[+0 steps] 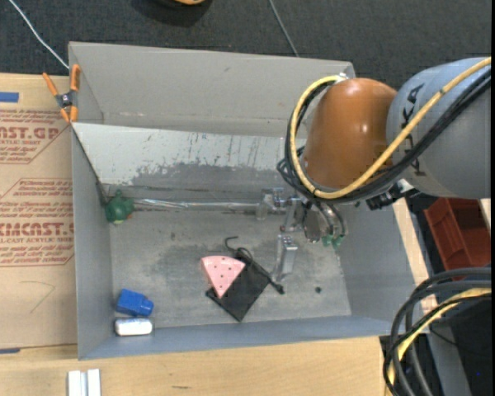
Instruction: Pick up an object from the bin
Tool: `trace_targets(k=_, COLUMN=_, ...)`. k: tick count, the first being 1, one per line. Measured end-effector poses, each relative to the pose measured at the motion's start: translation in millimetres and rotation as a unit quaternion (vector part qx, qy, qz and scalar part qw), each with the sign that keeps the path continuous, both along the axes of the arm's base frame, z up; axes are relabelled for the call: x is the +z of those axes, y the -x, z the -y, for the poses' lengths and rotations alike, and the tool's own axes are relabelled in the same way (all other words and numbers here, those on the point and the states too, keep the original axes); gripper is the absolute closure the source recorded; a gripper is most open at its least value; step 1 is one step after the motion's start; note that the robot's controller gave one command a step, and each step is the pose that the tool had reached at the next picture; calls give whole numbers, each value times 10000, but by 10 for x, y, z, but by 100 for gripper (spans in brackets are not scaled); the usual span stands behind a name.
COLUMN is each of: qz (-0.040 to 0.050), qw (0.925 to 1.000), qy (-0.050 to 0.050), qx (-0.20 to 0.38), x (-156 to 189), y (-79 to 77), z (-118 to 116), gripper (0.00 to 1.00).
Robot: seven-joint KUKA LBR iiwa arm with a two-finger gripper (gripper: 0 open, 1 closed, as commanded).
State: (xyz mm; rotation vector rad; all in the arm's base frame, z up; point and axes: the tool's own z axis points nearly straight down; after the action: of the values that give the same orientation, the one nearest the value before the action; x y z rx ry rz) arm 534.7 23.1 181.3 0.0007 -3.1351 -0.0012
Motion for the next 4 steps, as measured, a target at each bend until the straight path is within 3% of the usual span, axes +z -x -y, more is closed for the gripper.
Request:
trace_targets(k=1, qz=41, qw=10000, qy=-2, qx=-1, x=45, y=-17, z=0, gripper=0)
trace_targets(k=2, qz=-44, qw=10000, qy=-16, qx=-45, x=-662, y=419, z=-770, gripper=0)
trace_targets(k=3, qz=54, qw=10000, qy=-8, qx=-1, x=-339, y=378, z=-666, gripper=0)
trace_targets(k=4, qz=-68, qw=10000, qy=-17, qx=51, x=-906, y=343, z=170, gripper=0)
